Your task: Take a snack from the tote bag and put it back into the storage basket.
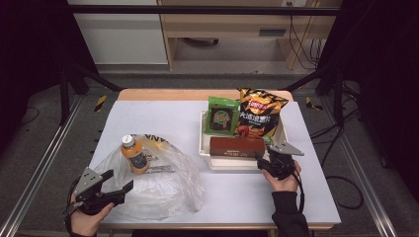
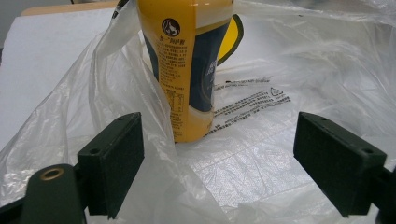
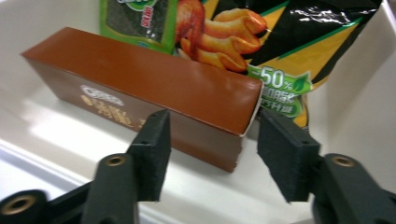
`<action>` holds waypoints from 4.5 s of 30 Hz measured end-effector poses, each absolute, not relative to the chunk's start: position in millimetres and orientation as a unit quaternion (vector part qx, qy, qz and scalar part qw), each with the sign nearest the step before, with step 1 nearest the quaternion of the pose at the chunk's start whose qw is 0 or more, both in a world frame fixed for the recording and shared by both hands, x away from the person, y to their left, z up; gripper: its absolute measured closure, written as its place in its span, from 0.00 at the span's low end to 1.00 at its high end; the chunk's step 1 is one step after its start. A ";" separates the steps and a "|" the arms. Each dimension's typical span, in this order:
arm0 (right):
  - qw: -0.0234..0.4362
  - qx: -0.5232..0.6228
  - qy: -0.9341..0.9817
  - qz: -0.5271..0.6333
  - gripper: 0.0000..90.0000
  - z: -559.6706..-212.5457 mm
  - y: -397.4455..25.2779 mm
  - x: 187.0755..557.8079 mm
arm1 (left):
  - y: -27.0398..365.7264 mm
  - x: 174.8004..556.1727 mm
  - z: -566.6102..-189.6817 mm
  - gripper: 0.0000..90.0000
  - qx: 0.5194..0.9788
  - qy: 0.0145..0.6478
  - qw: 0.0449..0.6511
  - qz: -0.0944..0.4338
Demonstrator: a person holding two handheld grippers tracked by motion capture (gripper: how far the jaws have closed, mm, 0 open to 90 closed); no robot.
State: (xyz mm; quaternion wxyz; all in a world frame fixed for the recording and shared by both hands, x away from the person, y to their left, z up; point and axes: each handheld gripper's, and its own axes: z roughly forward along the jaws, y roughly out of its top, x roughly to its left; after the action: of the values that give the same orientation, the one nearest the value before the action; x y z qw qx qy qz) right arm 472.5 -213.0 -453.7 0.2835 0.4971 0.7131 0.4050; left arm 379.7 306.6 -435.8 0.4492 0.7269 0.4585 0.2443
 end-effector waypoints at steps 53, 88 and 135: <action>0.266 0.419 0.735 0.462 0.61 -424.3 -182.2 457.9 | 309.2 378.9 -432.0 0.18 0.722 0.458 0.456 0.246; 0.161 0.271 0.758 0.571 0.48 -364.2 -26.4 428.4 | 316.8 381.8 -428.3 0.21 0.710 0.467 0.457 0.262; 0.205 0.346 0.746 0.531 0.34 -400.3 -150.6 409.4 | 282.4 450.7 -412.8 0.33 0.716 0.466 0.441 0.277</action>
State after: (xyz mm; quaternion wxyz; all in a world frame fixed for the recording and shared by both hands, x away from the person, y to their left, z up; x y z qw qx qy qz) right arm 409.4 -150.6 -400.3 0.2048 0.3463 0.7461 0.5305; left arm 450.7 282.4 -412.8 0.4406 0.7157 0.4658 0.2769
